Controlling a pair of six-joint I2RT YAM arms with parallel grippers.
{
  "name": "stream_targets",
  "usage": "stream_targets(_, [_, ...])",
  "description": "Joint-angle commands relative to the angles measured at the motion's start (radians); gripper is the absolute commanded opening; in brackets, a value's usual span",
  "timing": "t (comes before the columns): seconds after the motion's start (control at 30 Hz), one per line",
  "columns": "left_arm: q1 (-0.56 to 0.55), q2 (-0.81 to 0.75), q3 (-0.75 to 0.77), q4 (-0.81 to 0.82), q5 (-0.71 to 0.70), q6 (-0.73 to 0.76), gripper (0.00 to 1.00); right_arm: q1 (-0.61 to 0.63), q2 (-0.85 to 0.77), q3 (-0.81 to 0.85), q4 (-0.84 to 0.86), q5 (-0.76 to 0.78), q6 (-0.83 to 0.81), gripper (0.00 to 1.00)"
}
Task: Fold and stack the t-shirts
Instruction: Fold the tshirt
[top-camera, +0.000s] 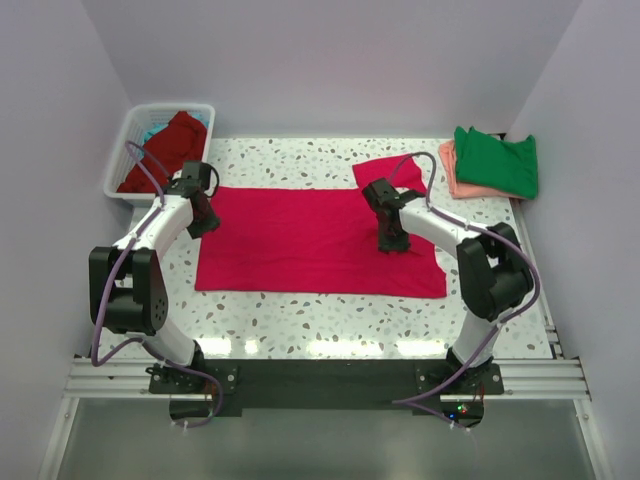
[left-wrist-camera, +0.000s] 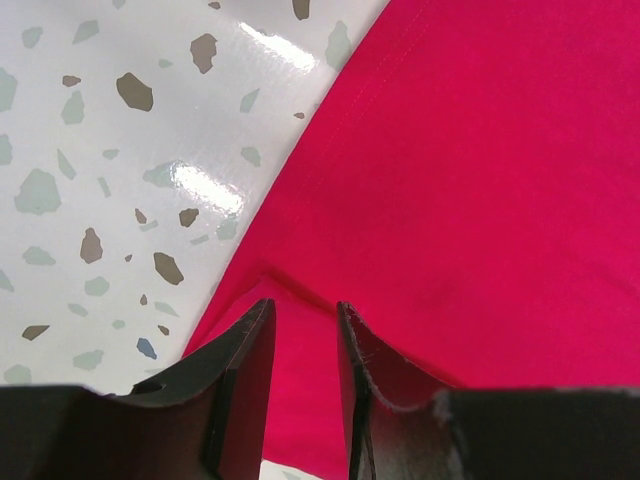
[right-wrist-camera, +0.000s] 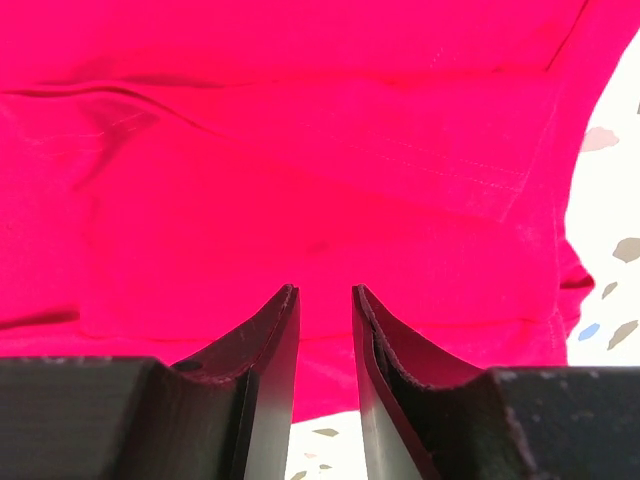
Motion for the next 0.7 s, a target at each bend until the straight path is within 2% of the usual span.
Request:
stream_targets(0.0, [0.000,-0.017,-0.006,0.025,0.008,0.028,0.35,-0.048,0.002,-0.004,0.070,-0.047,0.034,0.32])
stream_targets(0.27, [0.000,-0.015,-0.007,0.022,0.008,0.028,0.35,-0.132,0.125,0.075,0.102,-0.108,-0.020,0.31])
stream_targets(0.67, [0.000,-0.012,-0.009,0.017,0.001,0.024,0.35,-0.175,0.145,0.164,0.078,-0.049,-0.078,0.31])
